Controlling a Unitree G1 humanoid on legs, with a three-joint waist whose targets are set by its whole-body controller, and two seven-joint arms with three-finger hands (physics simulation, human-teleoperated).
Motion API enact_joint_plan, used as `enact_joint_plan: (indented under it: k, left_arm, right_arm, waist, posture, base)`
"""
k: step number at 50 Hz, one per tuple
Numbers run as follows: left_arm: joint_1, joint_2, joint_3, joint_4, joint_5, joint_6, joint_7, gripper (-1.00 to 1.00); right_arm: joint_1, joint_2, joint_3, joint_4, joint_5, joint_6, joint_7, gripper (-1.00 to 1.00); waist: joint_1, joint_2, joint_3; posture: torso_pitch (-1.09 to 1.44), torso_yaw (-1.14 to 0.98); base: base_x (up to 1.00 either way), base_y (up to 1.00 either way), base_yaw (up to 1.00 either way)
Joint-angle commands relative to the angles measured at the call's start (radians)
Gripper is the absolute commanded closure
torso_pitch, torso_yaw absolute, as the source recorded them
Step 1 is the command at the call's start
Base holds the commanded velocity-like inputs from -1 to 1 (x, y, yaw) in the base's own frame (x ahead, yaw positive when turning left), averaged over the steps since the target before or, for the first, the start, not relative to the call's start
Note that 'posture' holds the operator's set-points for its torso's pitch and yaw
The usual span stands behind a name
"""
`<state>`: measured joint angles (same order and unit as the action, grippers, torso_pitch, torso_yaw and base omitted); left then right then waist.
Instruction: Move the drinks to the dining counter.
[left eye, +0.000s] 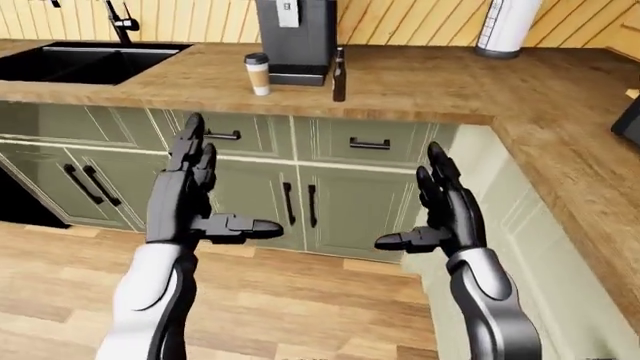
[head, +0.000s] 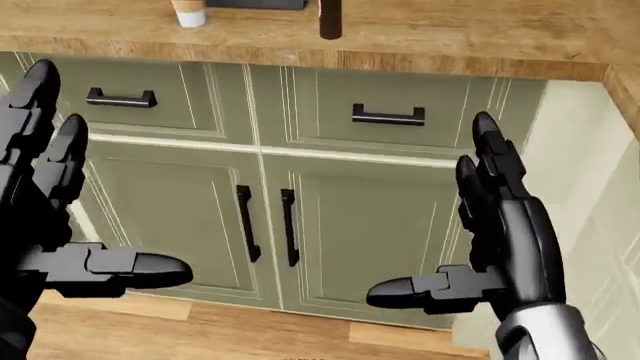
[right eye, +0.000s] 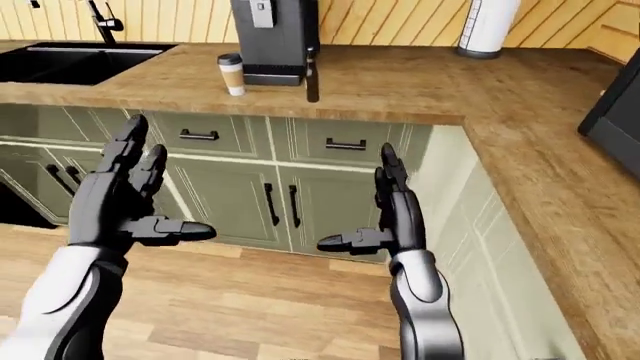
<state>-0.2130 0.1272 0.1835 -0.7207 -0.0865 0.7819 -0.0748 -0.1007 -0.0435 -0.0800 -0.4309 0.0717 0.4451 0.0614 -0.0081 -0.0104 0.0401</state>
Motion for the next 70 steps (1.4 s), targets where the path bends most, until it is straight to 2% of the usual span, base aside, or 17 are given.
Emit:
enact_joint_plan:
  k: [1, 4, 5, 6, 9, 12, 14, 21, 31, 36, 38, 47, 51, 54, 62, 66, 70]
  left_arm:
    - [-0.009, 0.016, 0.031, -0.012, 0.004, -0.010, 0.010, -1.00]
    - [-0.027, 0.025, 0.038, -0.010, -0.006, 0.008, 0.012, -1.00]
    - [-0.035, 0.030, 0.037, -0.005, -0.006, 0.010, 0.012, -1.00]
    - [-0.048, 0.035, 0.038, -0.009, -0.009, 0.024, 0.014, -1.00]
    - [-0.095, 0.053, 0.043, -0.025, -0.019, 0.079, 0.021, -1.00]
    - [-0.191, 0.071, 0.061, -0.027, -0.068, 0.175, 0.026, -1.00]
    - [-0.223, 0.090, 0.069, -0.026, -0.094, 0.206, 0.038, -1.00]
    - [-0.286, 0.124, 0.082, -0.048, -0.155, 0.283, 0.070, -1.00]
    - [-0.300, 0.159, 0.102, -0.059, -0.211, 0.300, 0.105, -1.00]
    - [-0.298, 0.168, 0.109, -0.047, -0.221, 0.288, 0.108, -1.00]
    - [-0.301, 0.172, 0.115, -0.054, -0.231, 0.296, 0.113, -1.00]
    - [-0.318, 0.179, 0.112, -0.065, -0.253, 0.316, 0.137, -1.00]
    - [-0.312, 0.183, 0.122, -0.076, -0.263, 0.319, 0.139, -1.00]
    - [-0.314, 0.188, 0.129, -0.082, -0.273, 0.326, 0.143, -1.00]
    - [-0.307, 0.198, 0.119, -0.082, -0.262, 0.312, 0.146, -1.00]
    - [-0.305, 0.201, 0.098, -0.096, -0.232, 0.313, 0.141, -1.00]
    - [-0.301, 0.193, 0.093, -0.101, -0.207, 0.309, 0.129, -1.00]
  right_arm:
    - [-0.037, 0.004, 0.027, -0.024, 0.009, 0.009, 0.001, -1.00]
    - [-0.064, -0.005, 0.024, -0.046, -0.003, 0.040, -0.009, -1.00]
    - [-0.070, -0.006, 0.022, -0.066, -0.002, 0.064, -0.012, -1.00]
    - [-0.082, -0.004, 0.008, -0.067, 0.001, 0.070, -0.026, -1.00]
    - [-0.106, -0.014, -0.008, -0.097, 0.012, 0.104, -0.041, -1.00]
    - [-0.134, -0.025, -0.020, -0.153, 0.022, 0.162, -0.062, -1.00]
    - [-0.144, -0.031, -0.029, -0.173, 0.032, 0.181, -0.068, -1.00]
    - [-0.174, -0.056, -0.064, -0.243, 0.072, 0.245, -0.095, -1.00]
    - [-0.183, -0.074, -0.083, -0.298, 0.102, 0.277, -0.116, -1.00]
    - [-0.194, -0.078, -0.079, -0.333, 0.106, 0.311, -0.128, -1.00]
    - [-0.200, -0.080, -0.083, -0.352, 0.111, 0.328, -0.132, -1.00]
    - [-0.201, -0.101, -0.137, -0.417, 0.161, 0.376, -0.143, -1.00]
    - [-0.197, -0.104, -0.139, -0.427, 0.172, 0.378, -0.151, -1.00]
    - [-0.197, -0.110, -0.148, -0.432, 0.181, 0.380, -0.153, -1.00]
    - [-0.190, -0.121, -0.156, -0.427, 0.189, 0.368, -0.158, -1.00]
    - [-0.185, -0.119, -0.153, -0.416, 0.188, 0.353, -0.157, -1.00]
    - [-0.190, -0.124, -0.164, -0.429, 0.197, 0.367, -0.160, -1.00]
  waist:
    - [0.008, 0.010, -0.003]
    - [0.010, 0.095, -0.023]
    - [-0.015, 0.080, -0.030]
    - [0.015, 0.012, 0.011]
    - [0.010, 0.052, -0.013]
    - [0.013, 0.042, -0.034]
    - [0.015, 0.031, 0.005]
    - [0.022, -0.070, -0.008]
    - [0.010, -0.004, -0.005]
    - [-0.007, 0.091, -0.031]
    - [0.002, 0.081, 0.005]
    - [0.034, 0.029, -0.003]
    - [0.038, -0.046, -0.028]
    - [0.025, -0.045, 0.007]
    - [-0.002, 0.005, -0.002]
    - [-0.005, 0.089, -0.036]
    - [0.012, 0.076, -0.010]
  posture:
    - [0.00, 0.00]
    - [0.00, 0.00]
    - [0.00, 0.00]
    - [0.00, 0.00]
    - [0.00, 0.00]
    - [0.00, 0.00]
    - [0.00, 0.00]
    - [0.00, 0.00]
    - [0.00, 0.00]
    - [0.00, 0.00]
    - [0.00, 0.00]
    - [0.00, 0.00]
    - [0.00, 0.00]
    - [0.00, 0.00]
    - [0.00, 0.00]
    - [0.00, 0.00]
    - [0.00, 0.00]
  base:
    - [0.00, 0.00, 1.00]
    - [0.00, 0.00, 1.00]
    - [0.00, 0.80, 0.00]
    - [0.00, 0.00, 0.00]
    - [0.00, 0.00, 0.00]
    - [0.09, 0.00, 0.00]
    - [0.25, 0.00, 0.00]
    - [0.38, 0.00, 0.00]
    - [0.43, 0.00, 0.00]
    - [0.42, 0.00, 0.00]
    - [0.42, 0.00, 0.00]
    - [0.42, 0.00, 0.00]
    - [0.42, 0.00, 0.00]
    - [0.42, 0.00, 0.00]
    - [0.42, 0.00, 0.00]
    - [0.36, 0.00, 0.00]
    - [0.33, 0.00, 0.00]
